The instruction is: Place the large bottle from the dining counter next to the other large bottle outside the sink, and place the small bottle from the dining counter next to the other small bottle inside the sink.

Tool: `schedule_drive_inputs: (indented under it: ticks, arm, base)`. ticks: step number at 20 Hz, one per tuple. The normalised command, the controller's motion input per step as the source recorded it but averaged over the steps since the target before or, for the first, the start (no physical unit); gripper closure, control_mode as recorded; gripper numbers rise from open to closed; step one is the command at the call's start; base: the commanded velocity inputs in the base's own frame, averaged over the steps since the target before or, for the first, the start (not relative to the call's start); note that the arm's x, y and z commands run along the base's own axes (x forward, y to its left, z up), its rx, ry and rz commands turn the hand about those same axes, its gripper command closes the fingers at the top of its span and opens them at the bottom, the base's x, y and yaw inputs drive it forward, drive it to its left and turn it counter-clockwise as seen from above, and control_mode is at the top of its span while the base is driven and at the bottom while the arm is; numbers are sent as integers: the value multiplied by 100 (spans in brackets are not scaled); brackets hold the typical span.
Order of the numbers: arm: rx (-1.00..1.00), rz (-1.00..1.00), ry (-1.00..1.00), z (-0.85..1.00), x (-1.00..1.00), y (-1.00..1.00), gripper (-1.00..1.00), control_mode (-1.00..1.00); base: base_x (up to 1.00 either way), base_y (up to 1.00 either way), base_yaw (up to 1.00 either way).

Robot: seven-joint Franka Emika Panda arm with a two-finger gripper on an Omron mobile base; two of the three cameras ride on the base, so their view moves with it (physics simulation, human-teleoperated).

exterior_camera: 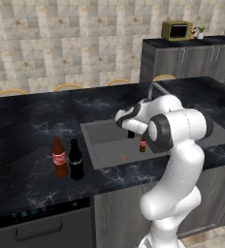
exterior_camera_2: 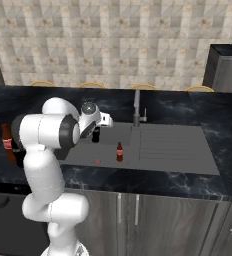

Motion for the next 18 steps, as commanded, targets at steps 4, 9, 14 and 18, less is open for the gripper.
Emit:
schedule_drive_inputs:
  ticks: [4,9,14,18]
  arm:
    - [1,4,0,-43,47,13,100,-100]
    - [0,8,0,-47,30,12,100,-100]
    - [0,11,0,-47,24,7,100,-100]
    - [0,13,0,-49,11,7,100,-100]
  base:
    - [0,0,0]
    - [0,0,0]
    - [0,0,0]
    - [0,0,0]
